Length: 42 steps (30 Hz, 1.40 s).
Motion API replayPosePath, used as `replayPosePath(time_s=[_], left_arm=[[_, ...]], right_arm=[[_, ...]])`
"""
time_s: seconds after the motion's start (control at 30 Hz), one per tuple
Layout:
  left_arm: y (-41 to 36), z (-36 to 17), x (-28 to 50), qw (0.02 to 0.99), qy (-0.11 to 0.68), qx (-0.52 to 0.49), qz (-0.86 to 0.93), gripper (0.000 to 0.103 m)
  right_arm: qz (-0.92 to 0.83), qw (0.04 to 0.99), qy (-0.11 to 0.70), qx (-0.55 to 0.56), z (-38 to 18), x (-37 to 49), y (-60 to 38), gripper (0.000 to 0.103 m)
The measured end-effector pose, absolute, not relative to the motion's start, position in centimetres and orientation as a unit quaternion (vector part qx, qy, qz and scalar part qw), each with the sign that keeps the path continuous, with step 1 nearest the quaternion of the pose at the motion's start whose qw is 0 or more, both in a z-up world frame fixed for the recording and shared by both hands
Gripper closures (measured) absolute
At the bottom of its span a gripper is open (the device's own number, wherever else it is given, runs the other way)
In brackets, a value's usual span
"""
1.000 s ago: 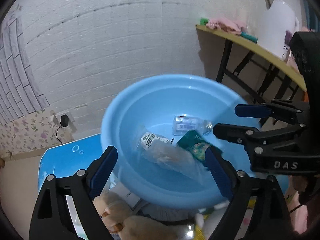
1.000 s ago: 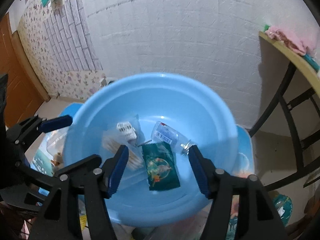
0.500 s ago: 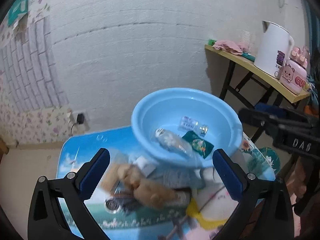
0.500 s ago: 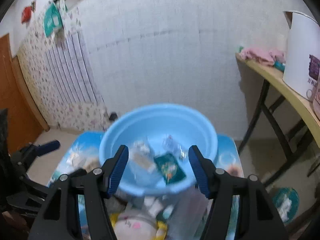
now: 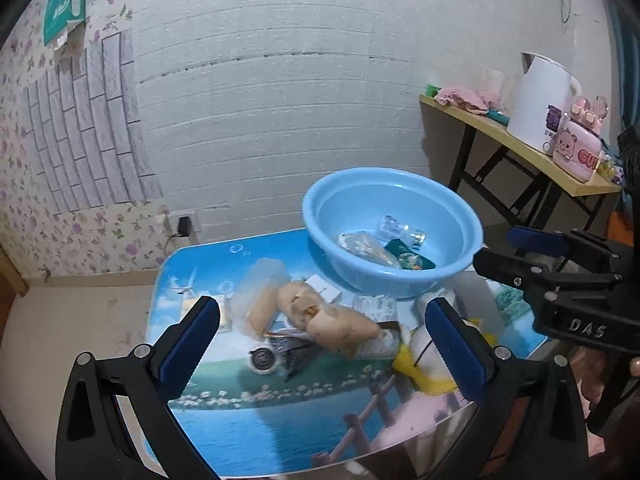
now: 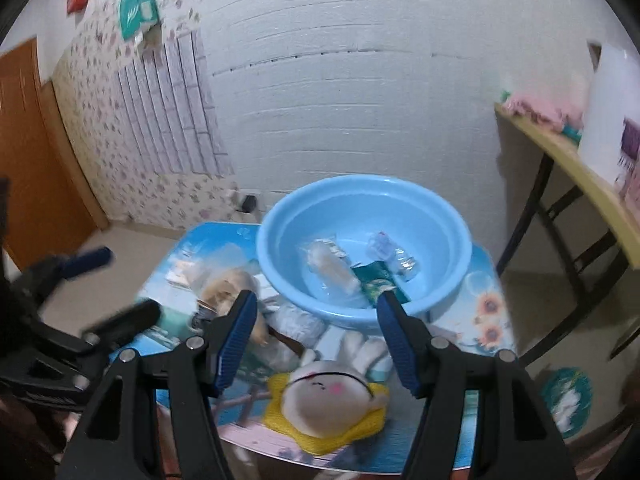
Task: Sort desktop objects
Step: 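Withdraw both tools from the basin back over the table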
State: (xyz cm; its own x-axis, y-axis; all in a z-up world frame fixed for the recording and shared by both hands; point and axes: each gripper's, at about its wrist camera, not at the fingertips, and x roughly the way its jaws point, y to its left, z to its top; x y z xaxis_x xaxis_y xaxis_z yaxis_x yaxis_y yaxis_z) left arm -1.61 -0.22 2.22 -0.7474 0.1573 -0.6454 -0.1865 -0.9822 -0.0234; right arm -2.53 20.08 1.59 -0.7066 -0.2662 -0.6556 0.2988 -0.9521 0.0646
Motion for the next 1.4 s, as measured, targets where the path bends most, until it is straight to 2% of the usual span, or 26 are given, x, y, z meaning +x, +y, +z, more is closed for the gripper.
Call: replayPosePath(time_s=[0.17, 0.33, 0.37, 0.4, 0.43, 0.57, 0.63, 0.67, 0.7, 0.8, 1.0, 1.23, 1.4], left_arm=[[-1.6, 3.3, -0.6, 0.084, 0.006, -0.327, 0.941, 0.000], [-2.6, 1.8, 0.3, 0.080, -0.002, -0.331, 0.940, 0.000], [-2.7, 1.4, 0.5, 0.074, 0.005, -0.332, 0.940, 0.000], [-2.8, 1.2, 0.6, 0.073, 0.008, -0.335, 0.939, 0.000], [-3.0, 0.9, 0.6, 0.075, 0.008, -0.339, 0.938, 0.000], [-4.3, -0.1, 1.0, 0.071, -0.001, -0.340, 0.938, 0.000], [-5.3, -1.4, 0.9, 0.062, -0.002, -0.349, 0.935, 0.000], [-5.8, -2.1, 0.6, 0.055, -0.005, -0.360, 0.931, 0.000], [-6.5, -3.0, 0.4, 0.046, -0.013, -0.374, 0.926, 0.000], [-7.7, -4.3, 0.3, 0.037, -0.024, -0.387, 0.921, 0.000], [-9.2, -6.2, -0.5, 0.021, -0.028, -0.405, 0.914, 0.000], [-9.6, -8.3, -1.7, 0.024, -0.054, -0.429, 0.901, 0.000], [-8.2, -10.0, -3.0, 0.019, -0.025, -0.423, 0.905, 0.000]], right_arm=[[-0.910, 0.177, 0.009, 0.375, 1.6, -2.3, 19.4, 0.041], [-0.901, 0.201, -0.019, 0.385, 0.2, -2.5, 19.6, 0.041], [-0.903, 0.195, -0.020, 0.383, -0.1, -2.4, 19.6, 0.036], [-0.905, 0.189, -0.019, 0.381, -0.2, -2.3, 19.5, 0.025], [-0.907, 0.185, -0.020, 0.379, -0.3, -2.1, 19.6, 0.021], [-0.917, 0.150, -0.011, 0.369, 0.0, -1.5, 20.0, 0.018], [-0.919, 0.143, -0.012, 0.367, -0.4, -1.5, 20.5, 0.012], [-0.918, 0.139, -0.015, 0.372, -0.9, -1.5, 20.9, 0.004], [-0.915, 0.137, -0.019, 0.378, -1.5, -1.7, 21.2, 0.000], [-0.901, 0.126, -0.037, 0.413, -3.7, -2.0, 22.4, 0.000], [-0.890, 0.100, -0.017, 0.444, -6.8, -1.6, 23.8, 0.000], [-0.887, 0.109, -0.021, 0.449, -7.3, -1.6, 23.4, 0.000], [-0.884, 0.120, -0.009, 0.452, -7.9, -1.8, 21.9, 0.000]])
